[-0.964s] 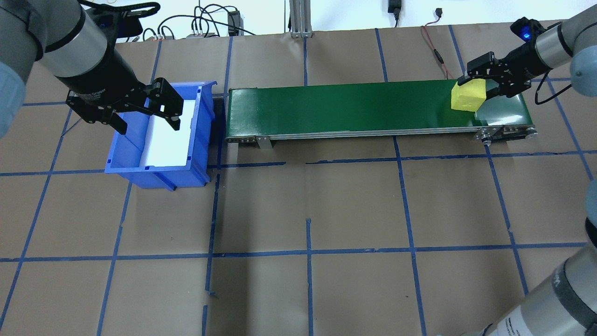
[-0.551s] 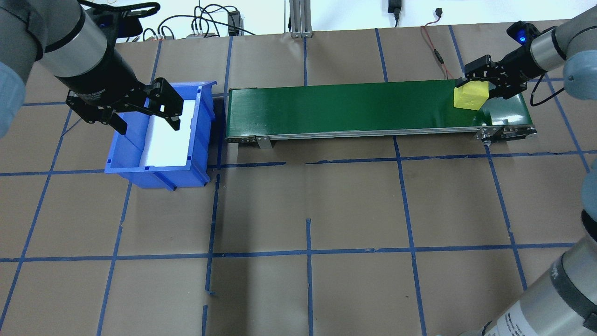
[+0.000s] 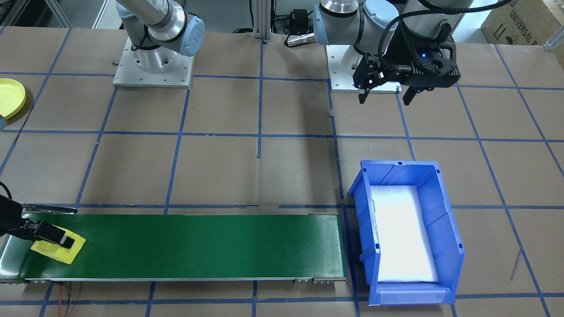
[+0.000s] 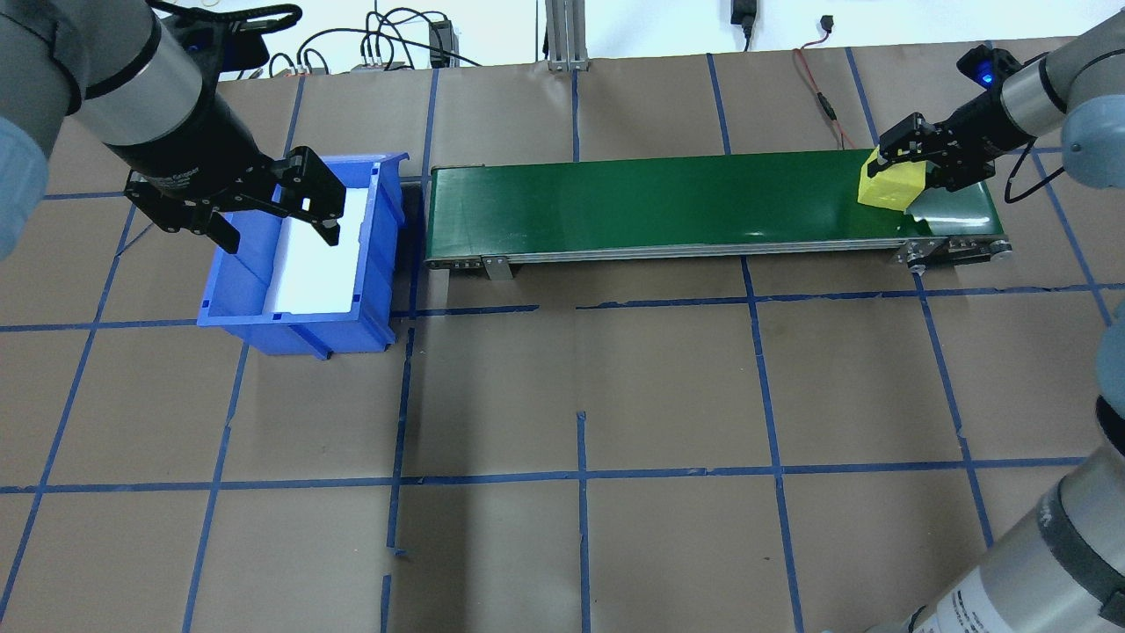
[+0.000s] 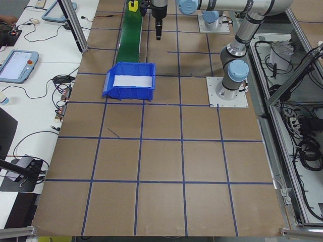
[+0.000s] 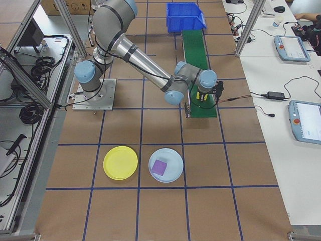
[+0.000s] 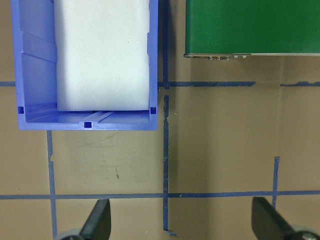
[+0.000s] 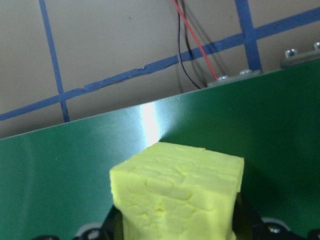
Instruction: Move block left to right into plate
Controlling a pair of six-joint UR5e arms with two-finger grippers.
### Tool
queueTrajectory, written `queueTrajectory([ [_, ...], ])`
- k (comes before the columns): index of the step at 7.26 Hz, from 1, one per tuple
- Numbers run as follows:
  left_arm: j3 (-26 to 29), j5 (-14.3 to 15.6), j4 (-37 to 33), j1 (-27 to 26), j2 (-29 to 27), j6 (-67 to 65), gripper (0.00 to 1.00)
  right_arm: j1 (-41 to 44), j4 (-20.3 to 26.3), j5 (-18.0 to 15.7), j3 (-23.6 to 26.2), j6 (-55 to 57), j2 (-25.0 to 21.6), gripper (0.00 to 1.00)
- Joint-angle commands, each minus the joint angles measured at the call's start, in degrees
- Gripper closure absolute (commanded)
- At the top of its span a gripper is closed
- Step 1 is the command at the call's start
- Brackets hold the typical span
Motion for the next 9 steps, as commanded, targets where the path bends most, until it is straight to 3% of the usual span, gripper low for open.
queueTrajectory([
  [1, 0.00, 0.09, 0.00, 0.00, 0.00, 0.00, 0.00, -0.09, 7.03, -6.62, -0.74, 0.09, -5.23, 0.52],
  [2, 0.00, 0.09, 0.00, 0.00, 0.00, 0.00, 0.00, -0.70, 12.05, -11.35, -1.53, -0.78, -8.75, 0.52],
  [4, -0.18, -0.09, 0.43, 0.00, 0.09, 0.00, 0.00, -8.03, 15.16, -19.70, -0.23, -13.71, -11.41, 0.53],
  [5, -0.09, 0.00, 0.44, 0.09, 0.61, 0.00, 0.00, -16.09, 20.74, -21.14, 1.00, -22.59, -12.38, 0.56],
  [9, -0.53, -0.09, 0.44, -0.44, 0.44, -0.26, 0.00, -43.00, 20.27, -24.75, 6.54, -57.74, -13.53, 0.53],
])
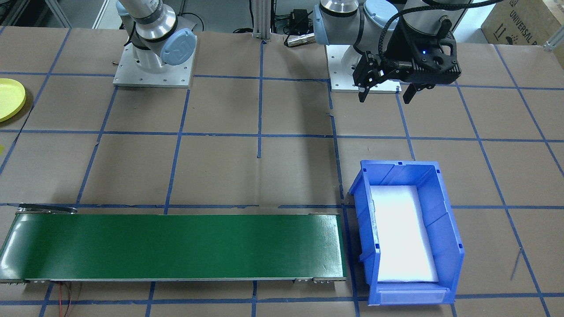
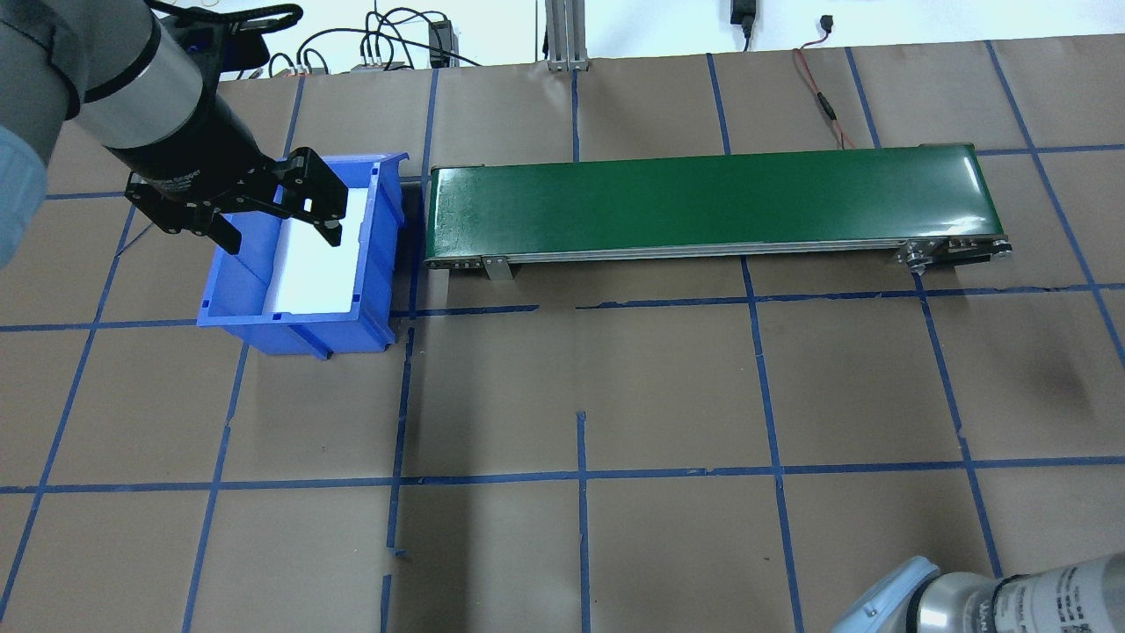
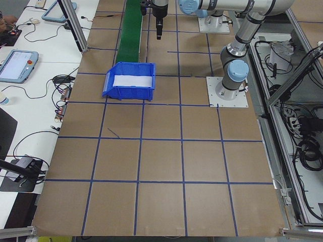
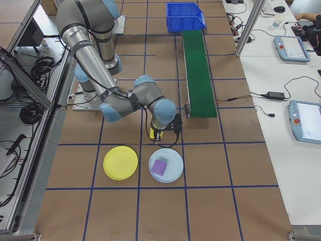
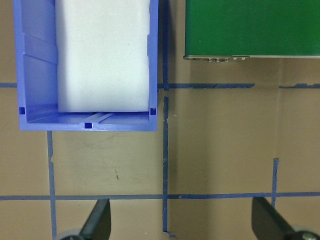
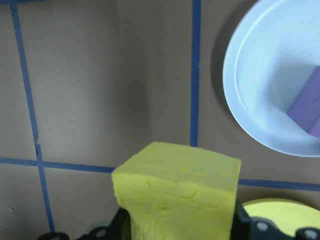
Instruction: Move block left to right into plate
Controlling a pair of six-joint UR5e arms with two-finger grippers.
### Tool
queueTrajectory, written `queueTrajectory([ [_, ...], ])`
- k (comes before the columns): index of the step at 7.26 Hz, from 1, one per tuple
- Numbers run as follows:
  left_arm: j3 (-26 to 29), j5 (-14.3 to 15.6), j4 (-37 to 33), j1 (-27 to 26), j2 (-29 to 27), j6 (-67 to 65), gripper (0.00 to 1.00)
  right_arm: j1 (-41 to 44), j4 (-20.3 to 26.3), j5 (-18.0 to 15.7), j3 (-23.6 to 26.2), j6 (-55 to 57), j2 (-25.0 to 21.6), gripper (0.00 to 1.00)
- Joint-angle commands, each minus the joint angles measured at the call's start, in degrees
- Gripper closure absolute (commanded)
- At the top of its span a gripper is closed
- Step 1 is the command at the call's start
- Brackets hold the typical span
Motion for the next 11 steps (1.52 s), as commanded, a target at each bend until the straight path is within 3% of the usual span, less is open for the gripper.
queueTrajectory([
  [1, -0.02, 0.01, 0.00, -0.06, -0.14, 0.20, 0.00, -14.94, -0.18, -0.93, 2.07, -16.70, 0.75, 0.52],
  [2, -0.02, -0.07, 0.00, -0.06, -0.14, 0.29, 0.00, -19.09, -1.32, -1.01, 3.21, -20.41, 1.02, 0.50],
  [3, -0.11, -0.07, 0.00, -0.06, -0.14, 0.29, 0.00, -22.44, -3.94, -0.75, 5.05, -24.54, 2.59, 0.40],
  [4, -0.11, -0.07, 0.00, 0.20, -0.14, 0.29, 0.00, -22.82, -7.44, -0.75, 6.38, -24.40, 3.99, 0.38],
  [5, -0.11, -0.07, 0.00, 0.29, -0.14, 0.29, 0.00, -22.91, -7.74, -0.75, 6.56, -24.23, 4.10, 0.36],
  [6, -0.11, 0.01, -0.08, 0.38, -0.14, 0.37, 0.00, -22.82, -8.09, -0.40, 6.48, -23.53, 4.36, 0.13],
  [7, -0.11, 0.01, -0.08, 0.38, -0.14, 0.37, 0.00, -22.91, -8.09, -0.14, 6.48, -21.26, 4.36, 0.00],
  [11, -0.11, 0.01, -0.17, 0.47, -0.14, 0.37, 0.00, -17.58, -8.61, -1.09, 5.43, -15.45, 2.87, 0.00],
])
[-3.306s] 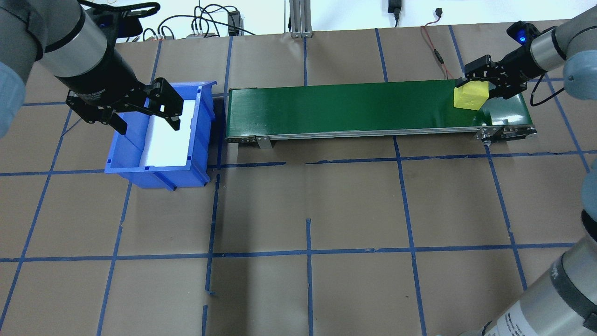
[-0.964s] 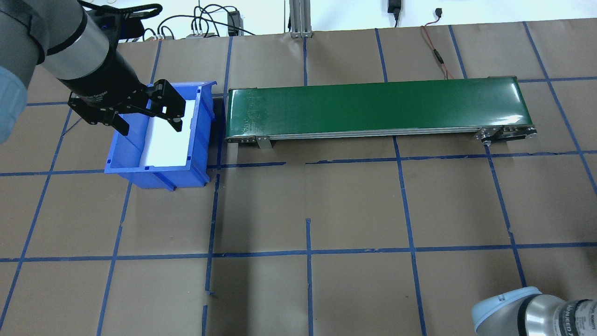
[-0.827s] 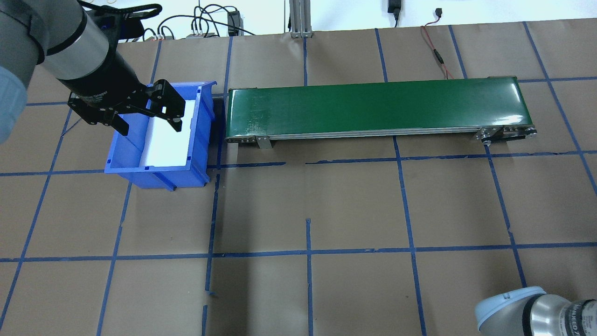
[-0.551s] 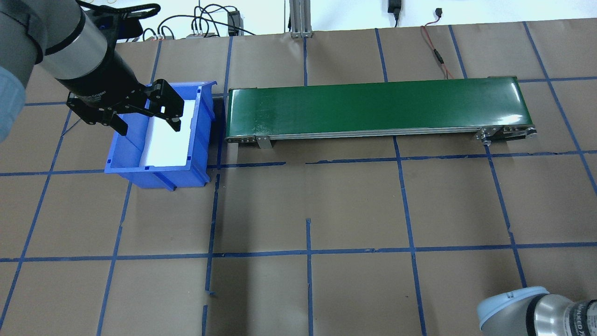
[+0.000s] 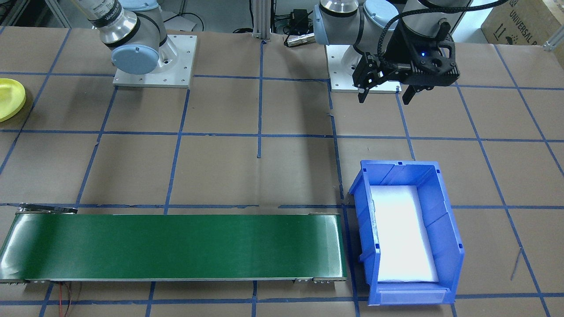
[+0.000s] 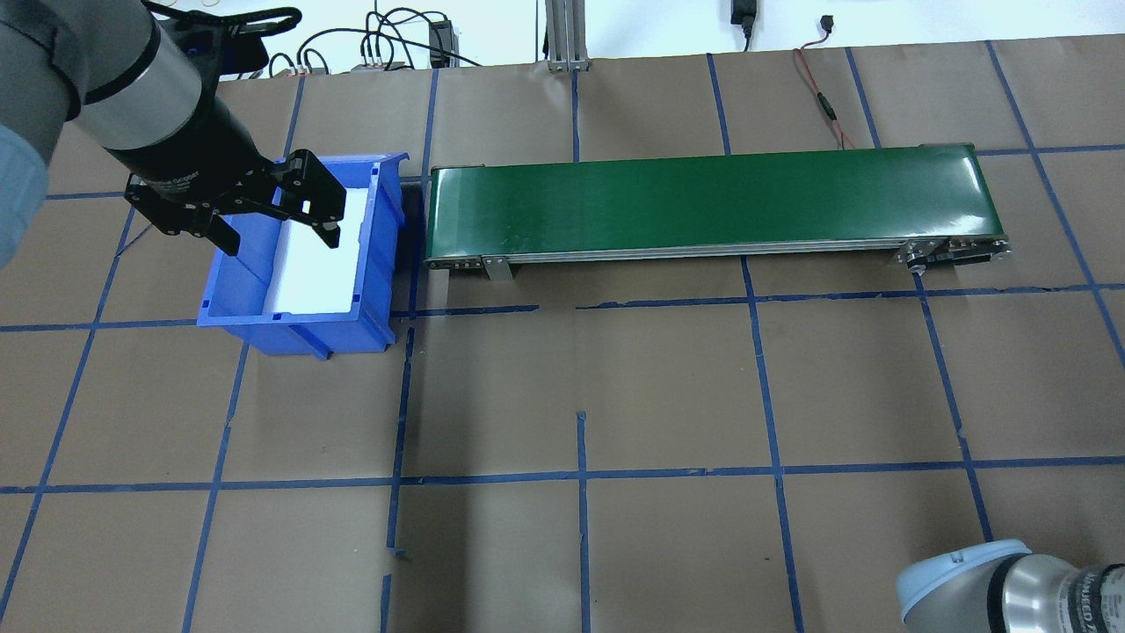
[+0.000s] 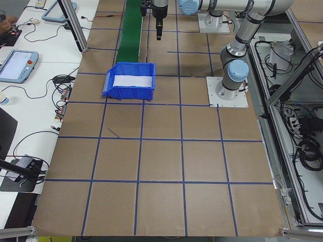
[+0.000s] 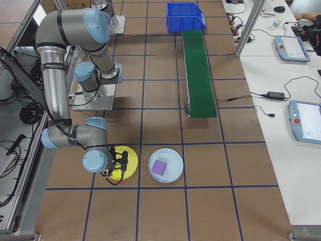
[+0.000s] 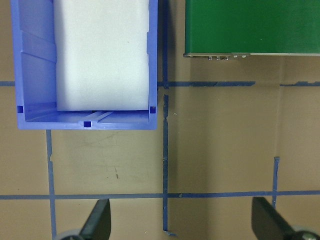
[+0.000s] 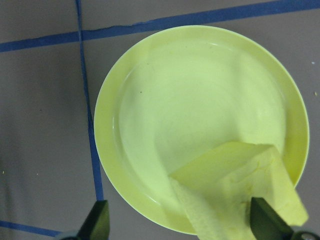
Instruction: Move block left to right into plate
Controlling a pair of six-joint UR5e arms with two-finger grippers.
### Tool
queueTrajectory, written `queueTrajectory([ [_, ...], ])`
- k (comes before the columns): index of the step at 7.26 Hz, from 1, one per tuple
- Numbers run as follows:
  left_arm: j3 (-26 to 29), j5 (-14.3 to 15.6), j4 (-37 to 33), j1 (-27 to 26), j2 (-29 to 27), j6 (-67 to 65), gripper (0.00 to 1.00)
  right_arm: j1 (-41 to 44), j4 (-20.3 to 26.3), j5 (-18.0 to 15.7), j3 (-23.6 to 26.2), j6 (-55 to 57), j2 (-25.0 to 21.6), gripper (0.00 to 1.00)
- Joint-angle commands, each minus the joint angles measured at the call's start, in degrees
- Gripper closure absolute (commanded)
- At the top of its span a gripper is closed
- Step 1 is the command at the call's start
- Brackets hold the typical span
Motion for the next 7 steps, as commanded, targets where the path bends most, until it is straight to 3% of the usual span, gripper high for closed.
queueTrajectory([
  [1, 0.00, 0.00, -0.07, 0.06, 0.00, 0.00, 0.00, 7.52, -0.63, -2.18, -2.25, 3.14, -3.81, 0.00],
  [3, 0.00, -0.09, 0.02, 0.15, -0.26, -0.09, 0.00, 16.57, 2.51, -3.07, -3.75, 9.19, -10.75, 0.00],
  [4, 0.00, -0.09, 0.11, 0.24, -0.61, -0.17, 0.00, 21.23, 7.41, -5.86, -3.84, 16.09, -14.27, 0.00],
  [7, -0.09, -0.09, 0.02, 0.33, -0.97, -0.44, 0.00, 35.90, 24.98, -6.59, -5.94, 42.45, -26.40, 0.00],
])
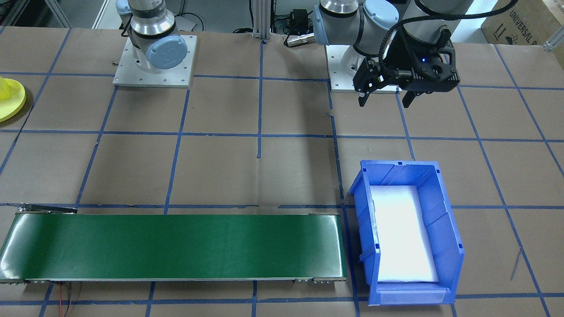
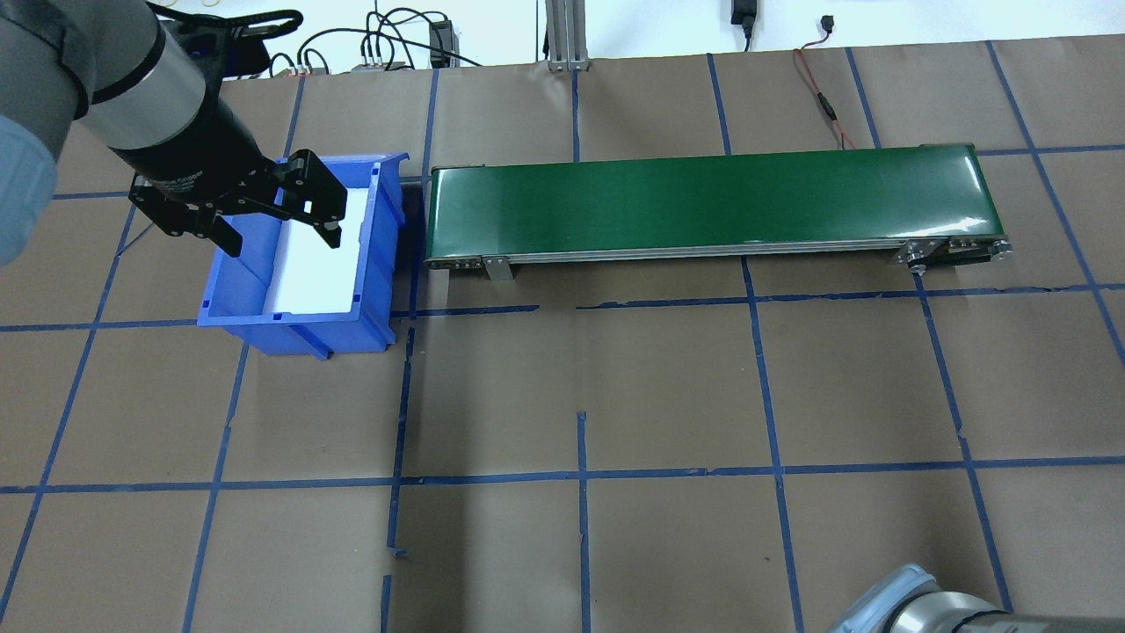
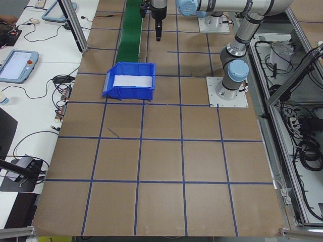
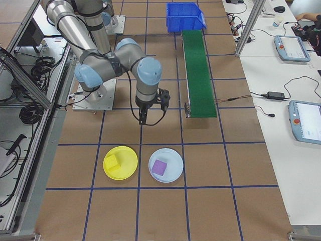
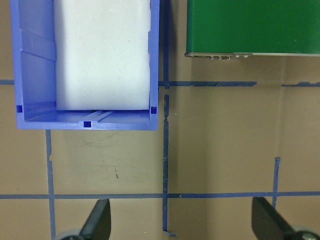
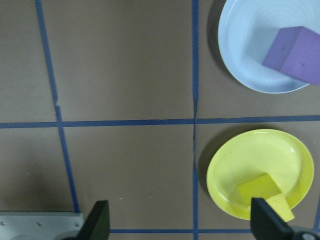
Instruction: Move block left to right into plate
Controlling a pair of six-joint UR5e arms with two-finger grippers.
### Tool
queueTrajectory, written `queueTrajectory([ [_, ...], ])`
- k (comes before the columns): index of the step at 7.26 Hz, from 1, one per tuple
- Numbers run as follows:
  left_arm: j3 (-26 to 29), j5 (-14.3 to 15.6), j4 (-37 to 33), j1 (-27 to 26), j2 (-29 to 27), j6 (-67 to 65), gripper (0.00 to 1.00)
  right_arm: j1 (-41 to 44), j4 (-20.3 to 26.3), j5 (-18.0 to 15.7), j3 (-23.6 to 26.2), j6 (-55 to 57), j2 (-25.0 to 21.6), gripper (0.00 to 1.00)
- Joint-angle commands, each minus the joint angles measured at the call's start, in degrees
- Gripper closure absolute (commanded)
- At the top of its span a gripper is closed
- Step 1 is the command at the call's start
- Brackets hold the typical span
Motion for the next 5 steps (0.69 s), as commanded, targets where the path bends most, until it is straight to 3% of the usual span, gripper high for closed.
queueTrajectory([
  [1, -0.04, 0.00, -0.07, 0.05, -0.34, -0.15, 0.00, 13.64, 7.99, -0.43, -3.50, 16.98, -5.20, 0.00],
  [5, -1.10, -0.08, 0.89, 0.05, -0.43, 0.11, 0.00, 40.29, 6.60, -1.93, -9.50, 43.23, -5.37, 0.00],
])
